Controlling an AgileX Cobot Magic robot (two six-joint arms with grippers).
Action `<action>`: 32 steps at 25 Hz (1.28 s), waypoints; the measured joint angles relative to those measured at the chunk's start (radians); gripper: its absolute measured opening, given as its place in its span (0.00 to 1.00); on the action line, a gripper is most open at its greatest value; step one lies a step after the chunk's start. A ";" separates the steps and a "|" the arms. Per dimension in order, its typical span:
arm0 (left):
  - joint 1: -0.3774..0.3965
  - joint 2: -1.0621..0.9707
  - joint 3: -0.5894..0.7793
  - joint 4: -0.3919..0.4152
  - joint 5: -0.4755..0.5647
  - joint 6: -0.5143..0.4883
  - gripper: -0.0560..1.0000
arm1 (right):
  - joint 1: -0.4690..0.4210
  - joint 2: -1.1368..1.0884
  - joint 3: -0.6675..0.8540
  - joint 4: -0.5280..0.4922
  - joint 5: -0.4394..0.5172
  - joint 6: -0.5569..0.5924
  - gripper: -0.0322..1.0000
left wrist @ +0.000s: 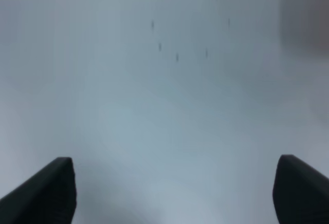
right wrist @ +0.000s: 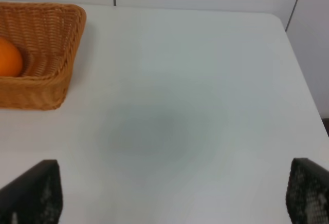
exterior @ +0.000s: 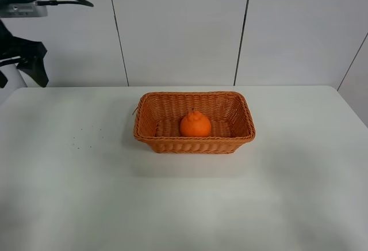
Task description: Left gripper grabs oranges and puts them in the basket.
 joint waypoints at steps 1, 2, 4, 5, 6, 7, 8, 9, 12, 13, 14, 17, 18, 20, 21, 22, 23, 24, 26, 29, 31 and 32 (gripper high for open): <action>0.000 -0.065 0.059 0.000 0.000 -0.002 0.88 | 0.000 0.000 0.000 0.000 0.000 0.000 0.70; 0.000 -0.113 0.109 0.000 0.000 -0.003 0.88 | 0.000 0.000 0.000 0.000 0.000 0.000 0.70; 0.000 -0.229 0.238 0.000 0.000 -0.005 0.88 | 0.000 0.000 0.000 0.000 0.000 0.000 0.70; 0.000 -0.276 0.287 0.000 0.000 -0.007 0.88 | 0.000 0.000 0.000 0.000 0.000 0.000 0.70; 0.000 -0.334 0.346 0.000 0.000 -0.009 0.88 | 0.000 0.000 0.000 0.000 0.000 0.000 0.70; 0.000 -0.382 0.396 0.000 0.000 -0.013 0.88 | 0.000 0.000 0.000 0.000 0.000 0.000 0.70; 0.000 -0.449 0.455 0.000 0.000 -0.016 0.88 | 0.000 0.000 0.000 0.000 0.000 0.000 0.70; 0.000 -0.499 0.505 0.000 -0.002 -0.019 0.88 | 0.000 0.000 0.000 0.000 0.000 0.000 0.70; 0.000 -0.685 0.673 0.000 -0.028 -0.021 0.88 | 0.000 0.000 0.000 0.000 0.000 0.000 0.70; 0.000 -0.737 0.715 0.000 -0.051 -0.022 0.88 | 0.000 0.000 0.000 0.000 0.000 0.000 0.70; 0.000 -0.798 0.769 0.000 -0.074 -0.025 0.88 | 0.000 0.000 0.000 0.000 0.000 0.000 0.70; 0.000 -0.970 0.869 0.000 -0.111 -0.030 0.88 | 0.000 0.000 0.000 0.000 0.000 0.000 0.70; 0.000 -1.027 0.894 0.000 -0.115 -0.031 0.88 | 0.000 0.000 0.000 0.000 0.000 0.000 0.70; 0.000 -1.130 0.926 0.000 -0.117 -0.031 0.88 | 0.000 0.000 0.000 0.000 0.000 0.000 0.70; 0.000 -1.184 0.943 0.000 -0.120 -0.031 0.88 | 0.000 0.000 0.000 0.000 0.000 0.000 0.70; 0.000 -1.224 0.951 0.000 -0.120 -0.031 0.88 | 0.000 0.000 0.000 0.000 0.000 0.000 0.70; 0.000 -1.278 0.954 0.000 -0.122 -0.031 0.88 | 0.000 0.000 0.000 0.000 0.000 0.000 0.70; 0.000 -1.312 0.954 0.000 -0.124 -0.032 0.88 | 0.000 0.000 0.000 0.000 0.000 0.000 0.70; 0.000 -1.380 0.954 -0.001 -0.127 -0.032 0.88 | 0.000 0.000 0.000 0.000 0.000 0.000 0.70; 0.000 -1.462 0.955 -0.001 -0.128 -0.033 0.88 | 0.000 0.000 0.000 0.000 0.000 0.000 0.70; 0.000 -1.508 0.955 -0.001 -0.128 -0.033 0.88 | 0.000 0.000 0.000 0.000 0.000 0.000 0.70; 0.000 -1.527 0.955 -0.001 -0.128 -0.033 0.88 | 0.000 0.000 0.000 0.000 0.000 0.000 0.70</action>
